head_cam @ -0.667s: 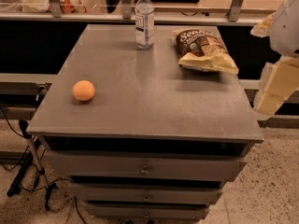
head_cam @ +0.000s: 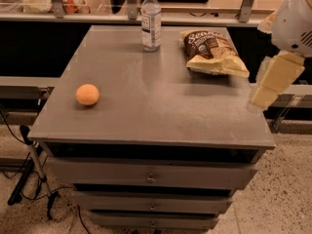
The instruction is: Pick brown chip bag
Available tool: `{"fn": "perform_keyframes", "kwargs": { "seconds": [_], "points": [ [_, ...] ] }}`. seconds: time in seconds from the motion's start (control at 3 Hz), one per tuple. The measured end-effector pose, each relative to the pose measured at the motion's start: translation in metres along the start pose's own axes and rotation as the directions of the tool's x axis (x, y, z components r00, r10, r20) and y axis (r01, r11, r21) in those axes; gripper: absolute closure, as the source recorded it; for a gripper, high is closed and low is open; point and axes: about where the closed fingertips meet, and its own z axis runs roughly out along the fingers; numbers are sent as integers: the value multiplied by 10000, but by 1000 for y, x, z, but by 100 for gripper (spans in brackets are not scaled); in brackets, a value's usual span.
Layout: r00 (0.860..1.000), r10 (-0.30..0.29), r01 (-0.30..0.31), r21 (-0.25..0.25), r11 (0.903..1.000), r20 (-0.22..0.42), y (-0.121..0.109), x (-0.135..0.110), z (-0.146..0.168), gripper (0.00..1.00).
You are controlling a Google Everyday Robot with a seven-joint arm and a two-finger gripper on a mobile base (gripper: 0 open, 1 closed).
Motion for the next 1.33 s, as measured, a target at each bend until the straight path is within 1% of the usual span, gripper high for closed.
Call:
{"fn": "perform_keyframes", "kwargs": {
  "seconds": [0.33, 0.67, 1.0, 1.33],
  "points": [
    [9922, 1134, -1155, 413, 9924, 516, -25, -16, 21, 0],
    [9672, 2326, -2413, 832, 9669, 1017, -47, -33, 46, 0],
    [9568, 2654, -2768, 921, 9565, 1188, -50, -36, 44, 0],
    [9574, 2634, -2747, 923, 9571, 1186, -50, -36, 44, 0]
  ]
}}
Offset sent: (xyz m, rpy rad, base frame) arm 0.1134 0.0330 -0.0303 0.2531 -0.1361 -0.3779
